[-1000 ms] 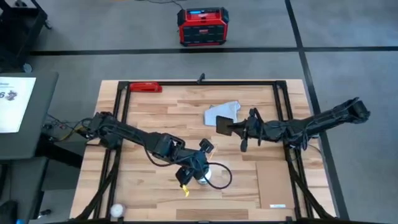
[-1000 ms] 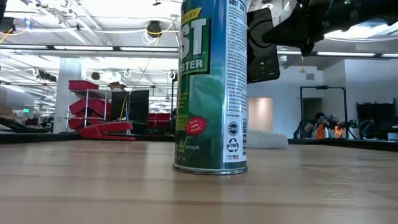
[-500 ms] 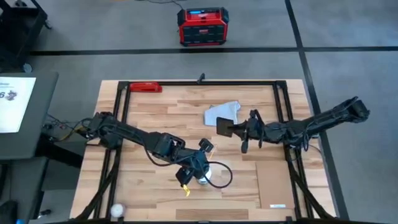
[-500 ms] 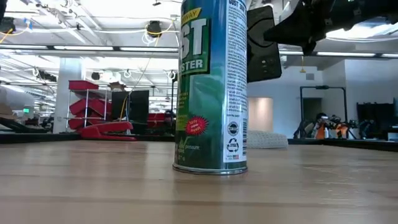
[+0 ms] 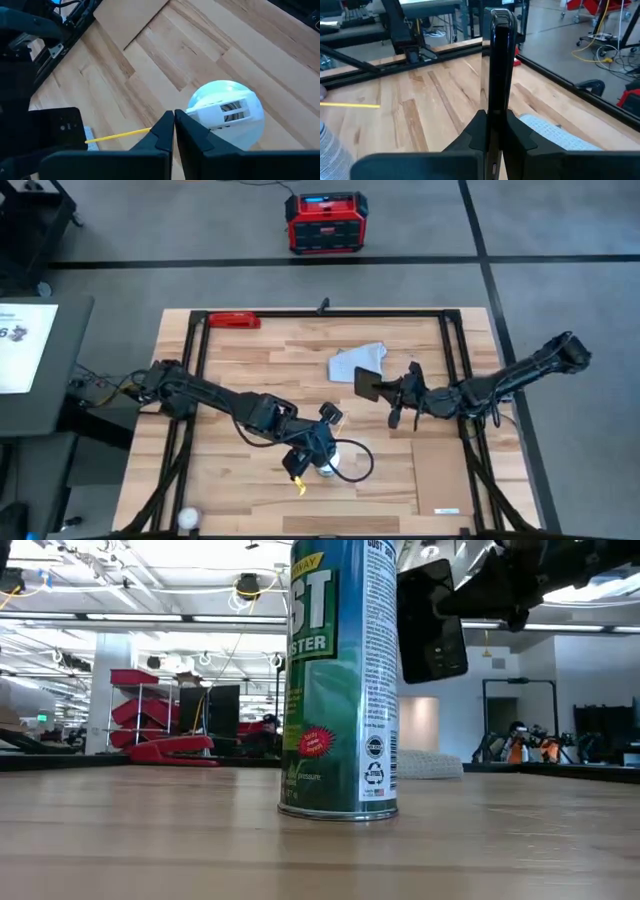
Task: Apply microfiber cloth
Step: Spray the back of the black phone with the spray bottle
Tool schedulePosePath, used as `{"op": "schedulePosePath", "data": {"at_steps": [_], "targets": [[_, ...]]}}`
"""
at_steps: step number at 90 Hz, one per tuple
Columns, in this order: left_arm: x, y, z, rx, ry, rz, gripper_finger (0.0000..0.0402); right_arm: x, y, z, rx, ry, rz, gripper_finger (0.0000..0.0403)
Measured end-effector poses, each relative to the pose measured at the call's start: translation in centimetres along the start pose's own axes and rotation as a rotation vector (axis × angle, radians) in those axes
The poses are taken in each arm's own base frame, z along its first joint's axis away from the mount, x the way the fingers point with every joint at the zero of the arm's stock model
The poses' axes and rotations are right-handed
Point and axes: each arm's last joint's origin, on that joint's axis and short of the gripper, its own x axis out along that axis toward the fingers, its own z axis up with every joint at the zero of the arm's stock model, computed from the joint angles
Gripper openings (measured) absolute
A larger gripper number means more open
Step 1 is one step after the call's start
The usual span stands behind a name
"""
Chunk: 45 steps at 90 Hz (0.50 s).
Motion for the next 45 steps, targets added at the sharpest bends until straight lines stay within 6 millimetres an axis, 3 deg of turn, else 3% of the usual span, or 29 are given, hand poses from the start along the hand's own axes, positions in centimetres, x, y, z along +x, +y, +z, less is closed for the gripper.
{"op": "schedulePosePath", "data": {"at_steps": [45], "targets": [[1.3,0.0,-0.3,-0.024,0.065,0.028,0.0,-0.1,0.1,-0.1,0.003,0.003,0.006,0.0014]]}}
